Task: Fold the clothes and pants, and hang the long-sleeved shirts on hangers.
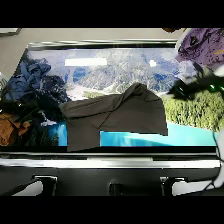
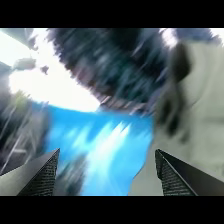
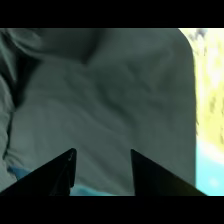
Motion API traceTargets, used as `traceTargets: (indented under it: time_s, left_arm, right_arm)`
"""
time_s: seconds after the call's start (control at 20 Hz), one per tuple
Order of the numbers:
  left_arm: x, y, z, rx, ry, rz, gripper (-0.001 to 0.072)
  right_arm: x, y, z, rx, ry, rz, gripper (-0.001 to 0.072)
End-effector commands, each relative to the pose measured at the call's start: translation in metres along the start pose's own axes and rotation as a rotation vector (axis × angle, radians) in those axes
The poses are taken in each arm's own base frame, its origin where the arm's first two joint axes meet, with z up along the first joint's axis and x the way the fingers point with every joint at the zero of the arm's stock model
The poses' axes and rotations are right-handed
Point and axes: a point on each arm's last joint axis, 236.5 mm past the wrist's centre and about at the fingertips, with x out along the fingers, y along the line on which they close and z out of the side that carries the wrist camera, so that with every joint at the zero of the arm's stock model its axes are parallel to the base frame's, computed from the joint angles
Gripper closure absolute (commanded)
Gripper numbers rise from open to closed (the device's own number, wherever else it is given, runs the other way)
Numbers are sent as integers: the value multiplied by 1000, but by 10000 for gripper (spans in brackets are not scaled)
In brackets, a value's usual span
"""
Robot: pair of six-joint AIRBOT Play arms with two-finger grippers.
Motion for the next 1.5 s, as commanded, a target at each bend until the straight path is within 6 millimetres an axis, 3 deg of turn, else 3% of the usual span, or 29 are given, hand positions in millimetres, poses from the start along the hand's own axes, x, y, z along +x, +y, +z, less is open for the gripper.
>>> traceTargets:
  time_s: [0.0,0.15,0.3,0.6,0.9,1.1,1.2,1.45]
  left_arm:
    - [-5,29,-40,-58,11,-12,40]
    - [5,37,-54,-67,49,4,46]
    - [6,36,-54,-70,51,1,46]
    - [6,32,-56,-76,61,-16,44]
    - [11,19,-53,-60,59,-69,44]
    - [24,-13,-60,16,85,-231,44]
    - [36,-21,-72,39,112,-293,43]
    - [60,-24,-106,57,164,-347,44]
  right_arm:
    - [0,-51,-88,132,55,22,296]
    - [28,-75,-144,199,93,4,282]
    - [48,-93,-173,230,141,-42,282]
    - [61,-102,-157,258,52,-42,281]
    - [90,-99,-152,311,78,65,280]
    - [96,-102,-154,296,92,73,506]
    - [96,-101,-154,286,92,75,679]
    - [95,-98,-156,287,103,85,679]
